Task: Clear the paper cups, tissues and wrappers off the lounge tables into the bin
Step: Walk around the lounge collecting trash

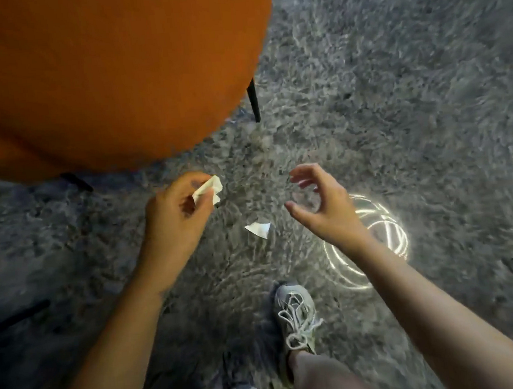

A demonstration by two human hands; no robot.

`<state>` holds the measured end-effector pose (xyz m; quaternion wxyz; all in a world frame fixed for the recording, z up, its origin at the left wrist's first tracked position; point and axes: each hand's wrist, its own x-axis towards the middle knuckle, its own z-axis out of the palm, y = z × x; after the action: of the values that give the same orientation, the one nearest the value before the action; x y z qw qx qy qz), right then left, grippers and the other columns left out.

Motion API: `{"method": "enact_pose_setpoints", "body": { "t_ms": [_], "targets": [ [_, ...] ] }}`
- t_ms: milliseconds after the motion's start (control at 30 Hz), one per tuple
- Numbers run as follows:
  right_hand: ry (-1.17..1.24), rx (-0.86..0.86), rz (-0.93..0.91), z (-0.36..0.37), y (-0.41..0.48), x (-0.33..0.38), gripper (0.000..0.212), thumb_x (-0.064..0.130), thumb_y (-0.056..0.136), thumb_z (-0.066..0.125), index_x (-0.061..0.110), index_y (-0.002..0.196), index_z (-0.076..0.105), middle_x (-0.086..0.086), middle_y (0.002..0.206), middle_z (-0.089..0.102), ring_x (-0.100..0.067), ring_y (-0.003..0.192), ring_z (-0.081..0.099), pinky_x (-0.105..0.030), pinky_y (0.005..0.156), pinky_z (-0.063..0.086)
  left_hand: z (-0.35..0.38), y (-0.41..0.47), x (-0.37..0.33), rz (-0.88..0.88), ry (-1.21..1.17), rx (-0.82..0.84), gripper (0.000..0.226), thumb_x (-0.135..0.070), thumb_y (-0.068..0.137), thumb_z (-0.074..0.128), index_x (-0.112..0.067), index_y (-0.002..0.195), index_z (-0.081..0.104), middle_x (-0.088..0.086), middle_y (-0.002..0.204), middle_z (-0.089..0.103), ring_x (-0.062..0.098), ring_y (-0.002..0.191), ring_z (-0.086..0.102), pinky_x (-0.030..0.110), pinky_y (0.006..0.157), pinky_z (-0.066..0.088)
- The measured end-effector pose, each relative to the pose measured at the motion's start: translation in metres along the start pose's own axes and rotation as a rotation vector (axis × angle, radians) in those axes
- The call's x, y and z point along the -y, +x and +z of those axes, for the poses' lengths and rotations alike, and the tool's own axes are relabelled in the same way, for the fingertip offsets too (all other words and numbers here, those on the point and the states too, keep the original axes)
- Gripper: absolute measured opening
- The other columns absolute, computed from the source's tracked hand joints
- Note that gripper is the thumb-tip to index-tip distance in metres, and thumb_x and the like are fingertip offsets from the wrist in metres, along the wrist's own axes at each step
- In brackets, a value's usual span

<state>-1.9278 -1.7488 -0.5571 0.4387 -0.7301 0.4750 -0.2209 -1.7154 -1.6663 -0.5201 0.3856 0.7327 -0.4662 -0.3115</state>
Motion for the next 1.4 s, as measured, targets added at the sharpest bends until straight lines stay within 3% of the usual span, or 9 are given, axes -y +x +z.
{"method": "enact_pose_setpoints", "body": {
  "t_ms": [100, 300, 500, 767, 933, 1067, 1233, 1333, 1400],
  "targets": [
    [-0.056, 0.052, 0.029, 0.067, 0.014, -0.095, 0.041, 0.016, 0.073, 0.074, 0.015, 0.109, 0.054, 0.004, 0.103, 0.059, -0.015, 0.095, 0.055, -0.034, 0.088, 0.044, 0.050, 0.015, 0.095, -0.044, -0.057, -0.021, 0.034, -0.026, 0.082, 0.057, -0.060, 0.086, 0.058, -0.036, 0.082, 0.063, -0.009, 0.073, 0.062, 0.010, 0.062, 0.048],
    [-0.243, 0.167, 0.027, 0.155, 0.018, -0.227, 0.045, 0.024, 0.071, 0.074, 0.015, 0.111, 0.056, 0.003, 0.105, 0.060, -0.019, 0.098, 0.056, -0.045, 0.085, 0.045, 0.126, 0.033, 0.240, -0.061, -0.021, 0.048, 0.043, -0.003, 0.087, 0.060, -0.045, 0.080, 0.058, -0.030, 0.079, 0.065, -0.004, 0.071, 0.062, 0.019, 0.063, 0.051],
    [-0.492, 0.269, 0.030, 0.199, 0.031, -0.269, 0.041, 0.042, 0.078, 0.062, 0.026, 0.114, 0.050, 0.010, 0.109, 0.055, -0.014, 0.104, 0.048, -0.030, 0.085, 0.032, 0.144, 0.049, 0.276, -0.013, 0.015, 0.024, 0.043, -0.003, 0.086, 0.062, -0.045, 0.078, 0.054, -0.030, 0.073, 0.064, -0.001, 0.064, 0.061, 0.009, 0.051, 0.042],
    [-0.585, 0.233, 0.144, 0.224, 0.035, -0.271, 0.030, 0.032, 0.081, 0.059, 0.029, 0.110, 0.051, 0.010, 0.109, 0.055, -0.015, 0.103, 0.045, -0.031, 0.082, 0.026, 0.145, 0.044, 0.288, -0.084, 0.046, 0.011, 0.039, -0.008, 0.086, 0.061, -0.045, 0.079, 0.055, -0.015, 0.069, 0.064, 0.010, 0.061, 0.059, 0.022, 0.052, 0.045],
    [-0.473, 0.283, 0.231, 0.221, 0.037, -0.272, 0.014, 0.029, 0.074, 0.070, 0.022, 0.084, 0.063, 0.008, 0.085, 0.055, -0.018, 0.098, 0.049, -0.028, 0.073, 0.021, 0.147, 0.042, 0.291, -0.075, 0.057, 0.008, 0.032, -0.010, 0.088, 0.060, -0.041, 0.082, 0.056, -0.010, 0.071, 0.065, 0.018, 0.064, 0.062, 0.033, 0.055, 0.049],
    [-0.287, 0.266, 0.130, 0.206, 0.039, -0.254, 0.010, 0.021, 0.077, 0.072, 0.012, 0.082, 0.071, -0.003, 0.085, 0.067, -0.017, 0.085, 0.059, -0.029, 0.076, 0.040, 0.150, 0.043, 0.287, -0.063, 0.056, 0.028, 0.034, -0.014, 0.089, 0.060, -0.046, 0.081, 0.054, -0.008, 0.074, 0.067, 0.018, 0.065, 0.065, 0.040, 0.057, 0.052],
    [0.004, 0.120, -0.013, 0.167, 0.040, -0.188, 0.005, 0.011, 0.082, 0.067, 0.007, 0.086, 0.067, 0.017, 0.067, 0.053, 0.008, 0.061, 0.050, -0.005, 0.059, 0.035, 0.142, 0.046, 0.247, -0.058, 0.037, 0.057, 0.034, -0.014, 0.090, 0.057, -0.047, 0.081, 0.056, -0.004, 0.078, 0.067, 0.022, 0.069, 0.065, 0.044, 0.061, 0.052],
    [0.156, 0.068, 0.044, 0.128, 0.027, -0.137, 0.022, 0.010, 0.083, 0.067, 0.025, 0.079, 0.052, 0.008, 0.066, 0.056, -0.004, 0.058, 0.050, -0.019, 0.058, 0.040, 0.129, 0.033, 0.189, -0.033, 0.008, 0.122, 0.013, -0.025, 0.086, 0.054, -0.036, 0.090, 0.060, 0.004, 0.077, 0.066, 0.026, 0.069, 0.064, 0.048, 0.061, 0.052],
    [0.211, 0.033, 0.076, 0.095, 0.015, -0.099, 0.025, 0.009, 0.084, 0.065, 0.027, 0.080, 0.047, -0.007, 0.071, 0.062, -0.026, 0.060, 0.055, -0.034, 0.059, 0.044, 0.116, 0.021, 0.139, -0.023, -0.013, 0.170, 0.017, -0.027, 0.083, 0.051, -0.029, 0.096, 0.062, 0.002, 0.077, 0.066, 0.025, 0.070, 0.064, 0.048, 0.063, 0.052]
  ]
}}
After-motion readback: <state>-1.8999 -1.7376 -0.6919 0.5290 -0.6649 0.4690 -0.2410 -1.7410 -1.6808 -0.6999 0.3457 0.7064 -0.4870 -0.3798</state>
